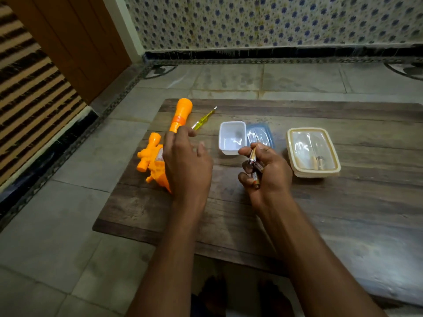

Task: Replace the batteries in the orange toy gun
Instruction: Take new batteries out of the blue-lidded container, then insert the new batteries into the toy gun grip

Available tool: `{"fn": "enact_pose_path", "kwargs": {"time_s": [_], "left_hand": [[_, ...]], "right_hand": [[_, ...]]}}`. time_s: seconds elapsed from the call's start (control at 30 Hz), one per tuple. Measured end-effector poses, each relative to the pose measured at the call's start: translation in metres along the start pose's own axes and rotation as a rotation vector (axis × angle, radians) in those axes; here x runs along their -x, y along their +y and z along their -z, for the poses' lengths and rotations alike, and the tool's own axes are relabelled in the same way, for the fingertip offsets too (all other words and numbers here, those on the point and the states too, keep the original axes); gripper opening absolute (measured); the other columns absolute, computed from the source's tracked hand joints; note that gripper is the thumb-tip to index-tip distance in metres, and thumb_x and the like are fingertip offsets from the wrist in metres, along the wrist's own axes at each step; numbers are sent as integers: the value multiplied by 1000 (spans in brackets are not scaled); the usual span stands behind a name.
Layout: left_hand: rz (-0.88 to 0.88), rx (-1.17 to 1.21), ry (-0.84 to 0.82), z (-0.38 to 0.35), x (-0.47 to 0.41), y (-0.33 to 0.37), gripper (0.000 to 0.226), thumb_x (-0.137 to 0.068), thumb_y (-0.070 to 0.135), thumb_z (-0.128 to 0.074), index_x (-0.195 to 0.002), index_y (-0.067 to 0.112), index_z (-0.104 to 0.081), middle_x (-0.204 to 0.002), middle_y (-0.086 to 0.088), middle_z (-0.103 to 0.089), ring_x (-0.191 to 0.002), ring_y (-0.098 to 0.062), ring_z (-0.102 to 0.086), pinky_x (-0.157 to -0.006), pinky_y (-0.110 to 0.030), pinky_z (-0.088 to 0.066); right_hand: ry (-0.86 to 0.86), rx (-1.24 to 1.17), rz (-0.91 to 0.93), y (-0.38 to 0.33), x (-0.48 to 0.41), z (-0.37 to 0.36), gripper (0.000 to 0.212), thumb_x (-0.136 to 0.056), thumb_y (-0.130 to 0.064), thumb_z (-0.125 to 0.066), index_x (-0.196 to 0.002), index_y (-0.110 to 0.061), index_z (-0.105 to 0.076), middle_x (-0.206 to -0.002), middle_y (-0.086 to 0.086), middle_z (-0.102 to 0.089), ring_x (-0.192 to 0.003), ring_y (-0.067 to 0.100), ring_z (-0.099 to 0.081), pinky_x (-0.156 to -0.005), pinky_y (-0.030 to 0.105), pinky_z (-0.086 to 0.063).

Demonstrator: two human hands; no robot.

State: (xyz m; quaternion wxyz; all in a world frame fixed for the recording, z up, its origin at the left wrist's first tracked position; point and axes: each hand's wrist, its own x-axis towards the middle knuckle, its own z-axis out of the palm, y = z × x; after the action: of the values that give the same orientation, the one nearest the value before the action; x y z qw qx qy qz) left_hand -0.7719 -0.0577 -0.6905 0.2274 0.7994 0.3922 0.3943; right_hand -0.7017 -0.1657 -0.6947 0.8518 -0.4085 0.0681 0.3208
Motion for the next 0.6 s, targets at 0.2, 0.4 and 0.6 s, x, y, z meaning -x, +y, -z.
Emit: {"fn": "enact_pose_path", "kwargs": {"time_s": [0.2, 0.4, 0.6], "left_hand": [[435, -59, -31, 30, -11, -28, 43, -86, 21, -76, -124, 16, -57, -133, -16, -44, -120, -39, -47, -94, -36, -40], [623, 76, -93, 29, -8, -53, 72, -72, 32, -90, -123, 9, -45, -129, -17, -60, -123, -38, -57, -101, -45, -48], [666, 116, -33, 20, 2, -54, 78, -69, 32, -94, -114, 15, -32, -118, -9, -59, -110, -31, -59, -89, -39, -49]], "right_hand": [[-123, 165, 25, 17, 7, -9, 17, -104, -7, -49, -91, -11, -59, -82, 7, -74, -47, 8, -38, -37, 14, -26], [-257, 369, 148, 32, 9, -12, 8, -100, -2, -56, -96, -7, -53, -94, 13, -78, -46, 9, -33, -40, 16, -25], [-326, 662, 374, 45, 3, -9, 13, -94, 3, -65, -91, -7, -57, -91, 18, -78, -64, 9, -72, -60, 19, -52]]}}
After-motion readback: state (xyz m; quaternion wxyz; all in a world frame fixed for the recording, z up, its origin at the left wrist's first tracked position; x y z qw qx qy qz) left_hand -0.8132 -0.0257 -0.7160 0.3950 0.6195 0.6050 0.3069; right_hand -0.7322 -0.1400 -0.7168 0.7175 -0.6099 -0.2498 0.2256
